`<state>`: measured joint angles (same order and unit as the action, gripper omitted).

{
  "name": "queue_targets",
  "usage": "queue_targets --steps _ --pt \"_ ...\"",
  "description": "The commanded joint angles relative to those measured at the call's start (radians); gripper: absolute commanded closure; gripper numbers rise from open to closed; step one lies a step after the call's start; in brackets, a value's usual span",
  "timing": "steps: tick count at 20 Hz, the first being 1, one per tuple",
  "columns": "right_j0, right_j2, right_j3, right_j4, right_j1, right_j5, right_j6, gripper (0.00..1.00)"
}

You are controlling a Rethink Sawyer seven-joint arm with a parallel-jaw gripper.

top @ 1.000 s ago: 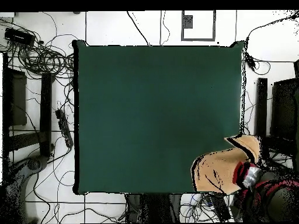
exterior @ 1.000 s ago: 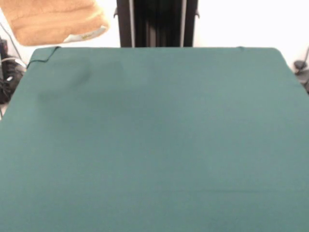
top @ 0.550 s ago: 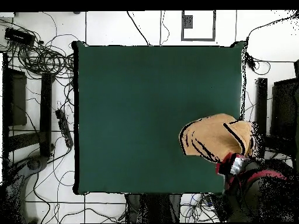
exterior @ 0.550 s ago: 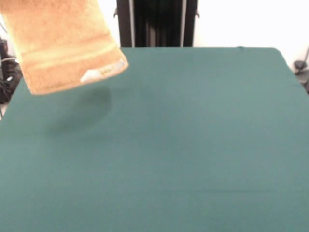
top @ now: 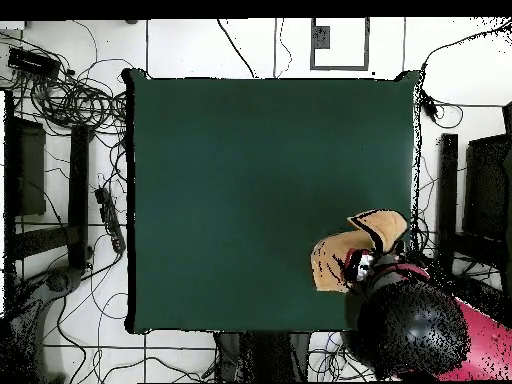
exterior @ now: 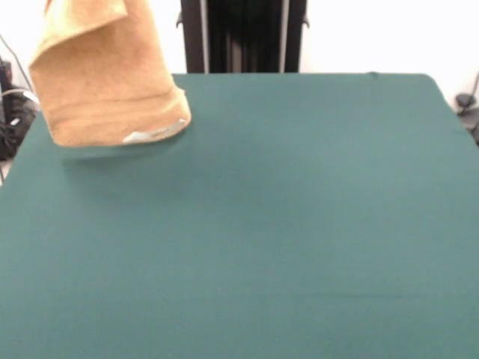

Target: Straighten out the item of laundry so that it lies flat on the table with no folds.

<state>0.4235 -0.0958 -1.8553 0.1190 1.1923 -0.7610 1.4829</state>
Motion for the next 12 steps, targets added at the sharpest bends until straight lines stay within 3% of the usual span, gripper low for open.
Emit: queue_targets --steps 1,12 --pt "-0.081 0.029 -0.122 0.02 -0.116 -0.001 0.197 1.0" --pt "-0.244 -0.041 -0.063 -0.02 -0.263 0.142 0.408 1.0"
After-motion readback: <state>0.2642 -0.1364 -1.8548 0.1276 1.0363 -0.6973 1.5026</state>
